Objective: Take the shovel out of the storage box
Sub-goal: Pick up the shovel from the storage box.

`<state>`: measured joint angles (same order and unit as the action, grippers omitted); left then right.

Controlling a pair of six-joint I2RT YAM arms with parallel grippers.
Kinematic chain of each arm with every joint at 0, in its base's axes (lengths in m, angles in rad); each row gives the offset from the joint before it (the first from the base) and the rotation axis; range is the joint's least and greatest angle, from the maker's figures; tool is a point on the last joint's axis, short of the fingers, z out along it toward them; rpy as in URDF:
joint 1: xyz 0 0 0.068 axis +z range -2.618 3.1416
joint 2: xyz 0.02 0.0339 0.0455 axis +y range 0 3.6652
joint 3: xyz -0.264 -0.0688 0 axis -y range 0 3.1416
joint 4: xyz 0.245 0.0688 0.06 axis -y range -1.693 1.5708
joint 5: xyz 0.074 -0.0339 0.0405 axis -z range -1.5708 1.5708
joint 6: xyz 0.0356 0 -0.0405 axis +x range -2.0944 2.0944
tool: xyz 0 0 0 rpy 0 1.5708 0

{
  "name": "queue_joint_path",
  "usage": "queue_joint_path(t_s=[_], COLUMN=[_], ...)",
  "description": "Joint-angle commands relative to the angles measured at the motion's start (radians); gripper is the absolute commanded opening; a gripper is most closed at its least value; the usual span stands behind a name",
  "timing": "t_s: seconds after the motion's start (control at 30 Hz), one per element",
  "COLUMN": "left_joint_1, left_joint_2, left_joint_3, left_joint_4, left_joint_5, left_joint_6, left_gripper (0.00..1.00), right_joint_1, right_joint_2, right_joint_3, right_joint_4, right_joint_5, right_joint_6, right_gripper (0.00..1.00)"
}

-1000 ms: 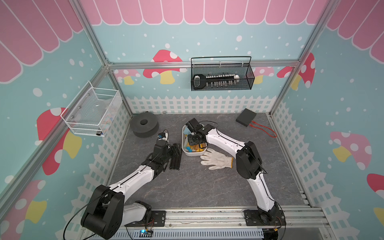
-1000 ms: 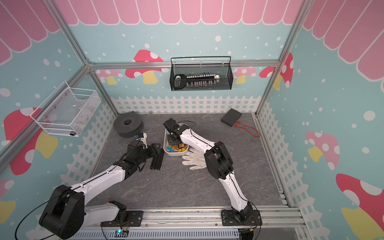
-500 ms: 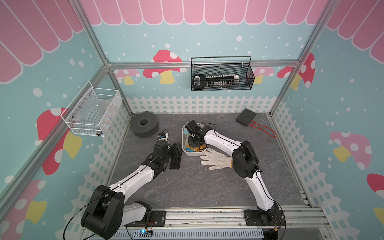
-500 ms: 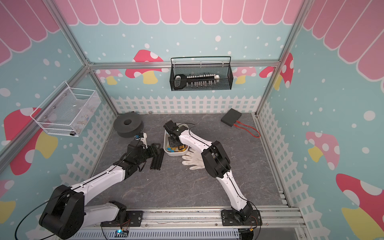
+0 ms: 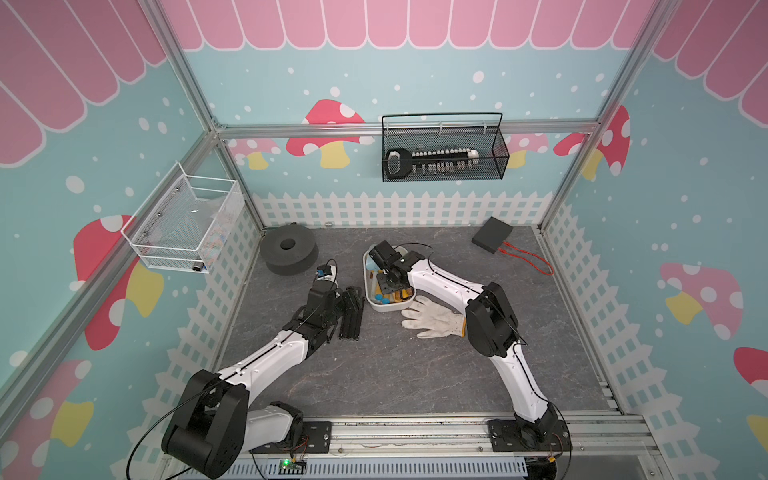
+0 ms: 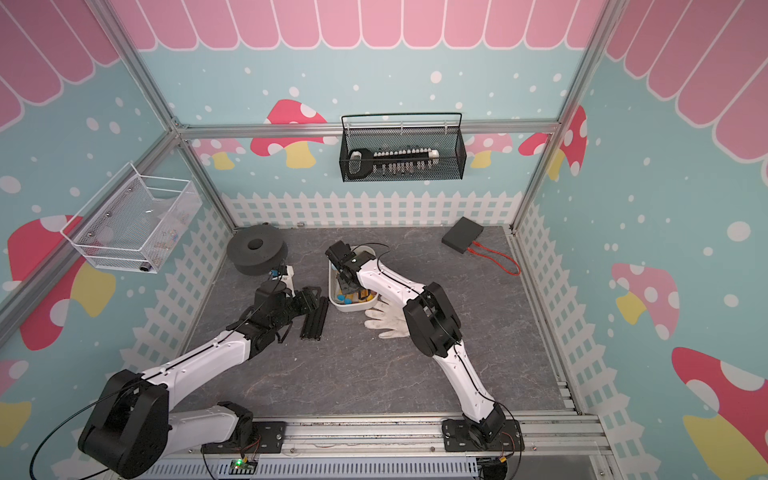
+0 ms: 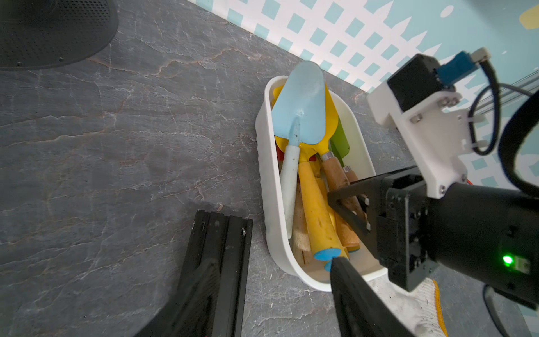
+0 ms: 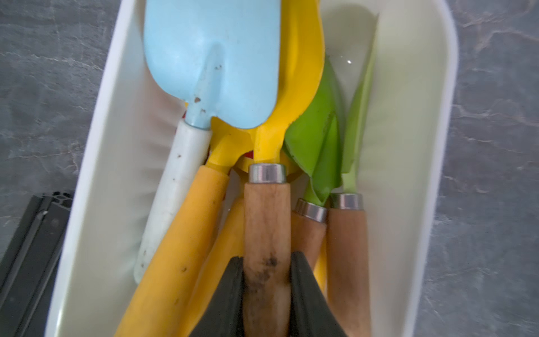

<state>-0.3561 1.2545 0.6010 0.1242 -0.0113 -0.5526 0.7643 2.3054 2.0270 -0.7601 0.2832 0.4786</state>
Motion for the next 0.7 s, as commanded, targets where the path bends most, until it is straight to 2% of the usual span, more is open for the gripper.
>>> queue_joint_path(t_s=[0.0, 0.37, 0.67], left_joint_1=[-0.007, -0.009, -0.028], left_joint_2=[-0.008, -0.009, -0.007], left_joint_3=[0.022, 0.022, 0.025], left_joint_4=[-0.009, -0.01, 0.0], left_joint_5=[-0.016, -0.019, -0.018], left_joint_6=[0.019, 0.023, 0.047], left_gripper=[0.65, 0.65, 0.65], right_joint_1=[0.016, 0.018, 0.015], right_joint_2=[-0.07, -0.068, -0.111], right_joint_3=[0.031, 0.085, 0.067], right_joint_4=[-0.012, -0.094, -0.104], right_joint_5=[0.11, 0.208, 0.17], right_joint_6=[-0.057, -0.086, -0.076], right_gripper=[0.05, 0.05, 0.05])
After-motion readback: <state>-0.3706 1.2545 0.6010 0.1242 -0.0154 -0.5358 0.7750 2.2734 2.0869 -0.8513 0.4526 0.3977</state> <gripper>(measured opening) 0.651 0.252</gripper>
